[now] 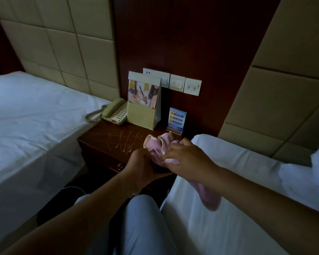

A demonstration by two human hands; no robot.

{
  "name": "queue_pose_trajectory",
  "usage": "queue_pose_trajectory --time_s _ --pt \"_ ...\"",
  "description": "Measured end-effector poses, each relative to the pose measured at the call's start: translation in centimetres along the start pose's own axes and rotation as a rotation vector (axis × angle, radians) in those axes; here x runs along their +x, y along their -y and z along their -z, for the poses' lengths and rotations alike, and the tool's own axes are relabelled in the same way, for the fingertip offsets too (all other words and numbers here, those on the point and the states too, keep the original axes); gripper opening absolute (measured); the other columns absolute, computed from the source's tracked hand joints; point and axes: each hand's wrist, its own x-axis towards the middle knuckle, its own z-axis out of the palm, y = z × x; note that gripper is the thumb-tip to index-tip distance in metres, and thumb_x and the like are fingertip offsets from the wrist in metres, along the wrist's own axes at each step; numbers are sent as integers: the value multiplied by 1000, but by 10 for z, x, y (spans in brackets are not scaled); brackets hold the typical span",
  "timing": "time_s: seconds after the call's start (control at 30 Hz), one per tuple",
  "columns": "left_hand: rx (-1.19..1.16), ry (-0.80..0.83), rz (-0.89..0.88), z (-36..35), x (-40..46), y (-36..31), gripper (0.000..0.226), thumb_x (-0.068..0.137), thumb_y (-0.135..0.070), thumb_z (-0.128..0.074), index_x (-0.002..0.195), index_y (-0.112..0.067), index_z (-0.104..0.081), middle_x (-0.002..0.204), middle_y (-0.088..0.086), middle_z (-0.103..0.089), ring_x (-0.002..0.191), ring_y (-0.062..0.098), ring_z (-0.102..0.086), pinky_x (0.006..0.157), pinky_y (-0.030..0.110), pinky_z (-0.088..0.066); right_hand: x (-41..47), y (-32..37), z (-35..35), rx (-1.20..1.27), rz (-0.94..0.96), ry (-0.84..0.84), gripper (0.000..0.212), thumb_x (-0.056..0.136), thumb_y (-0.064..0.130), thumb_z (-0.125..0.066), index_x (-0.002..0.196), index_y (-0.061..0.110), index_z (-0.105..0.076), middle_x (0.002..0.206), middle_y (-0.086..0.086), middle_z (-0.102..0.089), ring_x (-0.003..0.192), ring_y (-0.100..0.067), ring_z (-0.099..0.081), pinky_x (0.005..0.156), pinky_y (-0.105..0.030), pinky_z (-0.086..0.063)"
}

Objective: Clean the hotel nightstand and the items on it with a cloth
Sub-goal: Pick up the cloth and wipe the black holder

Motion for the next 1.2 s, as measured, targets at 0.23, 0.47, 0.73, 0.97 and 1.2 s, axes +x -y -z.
queue_pose_trajectory --time_s 0.23,0.47,0.73,0.97,1.2 --pt "-56 89 36 -5 0 3 45 101 -36 -35 126 -8 -60 121 19 -67 107 33 -67 93 47 -52 -19 -10 29 -130 280 118 23 94 50 -57 106 36 -72 106 17 -63 96 -12 -43 79 -30 -36" --pt "186 59 86 -10 -6 14 35 102 -10 -51 136 -16 -56 124 17 -71 112 33 -70 87 42 -60 17 -19 10 -81 -244 -78 39 97 62 -44 113 38 -70 122 10 -60 96 -23 -47 74 -36 -45" --pt "237 -13 83 22 -8 -7 40 94 5 -55 129 -11 -64 128 19 -68 118 36 -66 98 45 -56 -8 1 18 -173 203 -85 12 86 33 -64 87 33 -76 91 9 -67 87 -11 -36 71 -29 -26" --pt "319 22 120 18 -3 4 51 91 8 -60 132 -22 -65 127 14 -70 118 34 -67 106 54 -49 20 -35 4 -148 -233 -107 41 86 53 -45 103 32 -75 117 3 -68 95 -29 -53 72 -33 -41" --pt "269 -1 75 24 -3 -1 48 94 5 -58 134 -22 -64 128 14 -69 119 34 -66 108 55 -47 -8 -17 -6 -182 -19 -150 16 87 38 -67 99 32 -74 99 11 -66 90 -20 -49 72 -34 -43"
